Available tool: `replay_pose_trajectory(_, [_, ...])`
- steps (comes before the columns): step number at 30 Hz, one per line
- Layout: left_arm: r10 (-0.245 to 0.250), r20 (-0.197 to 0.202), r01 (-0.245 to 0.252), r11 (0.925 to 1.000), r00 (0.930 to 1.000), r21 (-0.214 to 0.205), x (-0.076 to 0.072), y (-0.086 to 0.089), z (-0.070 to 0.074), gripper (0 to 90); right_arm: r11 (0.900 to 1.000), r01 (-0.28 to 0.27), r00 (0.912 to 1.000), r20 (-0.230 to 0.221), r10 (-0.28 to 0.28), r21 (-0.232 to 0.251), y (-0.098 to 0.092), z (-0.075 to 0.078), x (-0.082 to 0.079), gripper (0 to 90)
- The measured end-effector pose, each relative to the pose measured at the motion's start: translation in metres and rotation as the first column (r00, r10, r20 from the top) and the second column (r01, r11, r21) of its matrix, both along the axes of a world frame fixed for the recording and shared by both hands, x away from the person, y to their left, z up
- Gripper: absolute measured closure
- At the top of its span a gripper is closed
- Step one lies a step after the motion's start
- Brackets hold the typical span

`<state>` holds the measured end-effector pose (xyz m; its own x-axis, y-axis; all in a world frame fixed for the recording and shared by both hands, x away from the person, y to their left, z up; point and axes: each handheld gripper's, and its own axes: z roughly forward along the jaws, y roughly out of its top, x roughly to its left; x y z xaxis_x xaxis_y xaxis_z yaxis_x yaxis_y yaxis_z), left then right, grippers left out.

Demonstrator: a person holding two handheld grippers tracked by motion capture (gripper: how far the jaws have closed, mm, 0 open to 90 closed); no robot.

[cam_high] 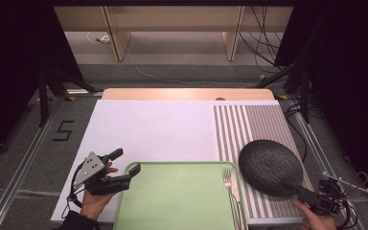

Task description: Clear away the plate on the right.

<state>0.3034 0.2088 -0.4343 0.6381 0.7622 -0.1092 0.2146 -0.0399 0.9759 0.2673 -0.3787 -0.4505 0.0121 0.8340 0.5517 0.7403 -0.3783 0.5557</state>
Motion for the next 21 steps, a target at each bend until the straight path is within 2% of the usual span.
replay_pose_trajectory(5, [0.000,0.000,0.000,1.0000,1.0000,0.000,0.000,0.000,0.000,15.8,0.9983,0.049,0.9985,-0.025,-0.048,0.033,-0.005,-0.004,0.000,20.0])
replay_pose_trajectory(13, [0.000,0.001,0.000,1.0000,1.0000,0.000,0.000,0.000,0.000,15.8,0.9945,0.088,0.9953,-0.045,-0.085,0.057,-0.009,-0.008,-0.001,21.1])
replay_pose_trajectory(15, [0.000,0.001,0.000,1.0000,1.0000,0.001,0.000,0.000,0.000,15.8,0.9928,0.090,0.9949,-0.051,-0.086,0.079,-0.009,-0.010,-0.001,21.2])
replay_pose_trajectory(21, [0.000,0.001,0.000,1.0000,1.0000,0.001,0.000,0.000,0.000,15.8,0.9904,0.102,0.9933,-0.064,-0.096,0.093,-0.011,-0.013,-0.001,21.6])
